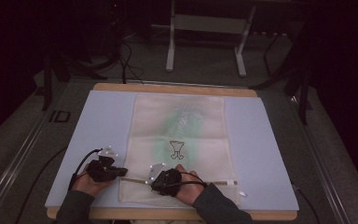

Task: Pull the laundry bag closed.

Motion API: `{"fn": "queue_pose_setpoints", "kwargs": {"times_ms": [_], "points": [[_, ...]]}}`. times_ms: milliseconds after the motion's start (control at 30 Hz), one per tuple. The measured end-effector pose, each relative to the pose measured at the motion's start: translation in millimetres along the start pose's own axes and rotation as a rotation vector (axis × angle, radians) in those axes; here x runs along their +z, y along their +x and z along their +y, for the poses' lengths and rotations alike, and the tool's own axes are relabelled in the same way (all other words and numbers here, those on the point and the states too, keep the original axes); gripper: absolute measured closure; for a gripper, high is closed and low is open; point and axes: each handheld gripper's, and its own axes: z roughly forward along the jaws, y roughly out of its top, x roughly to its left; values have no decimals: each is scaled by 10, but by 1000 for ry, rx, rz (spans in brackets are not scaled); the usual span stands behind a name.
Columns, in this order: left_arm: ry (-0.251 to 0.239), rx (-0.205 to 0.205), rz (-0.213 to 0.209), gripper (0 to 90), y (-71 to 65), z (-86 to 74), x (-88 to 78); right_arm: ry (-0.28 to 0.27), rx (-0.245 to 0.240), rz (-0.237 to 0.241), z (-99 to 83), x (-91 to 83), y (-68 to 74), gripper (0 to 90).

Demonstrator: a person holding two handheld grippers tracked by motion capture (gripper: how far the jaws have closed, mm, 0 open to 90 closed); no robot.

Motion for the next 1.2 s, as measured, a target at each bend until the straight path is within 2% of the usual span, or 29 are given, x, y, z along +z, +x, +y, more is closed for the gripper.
{"fn": "queue_pose_setpoints", "kwargs": {"times_ms": [400, 1200], "points": [[0, 0, 0, 900, 1, 0, 0, 14, 17, 4, -109, -68, -16, 822], [2, -2, 1, 900, -2, 1, 0, -3, 64, -4, -302, -183, -37, 822]]}}
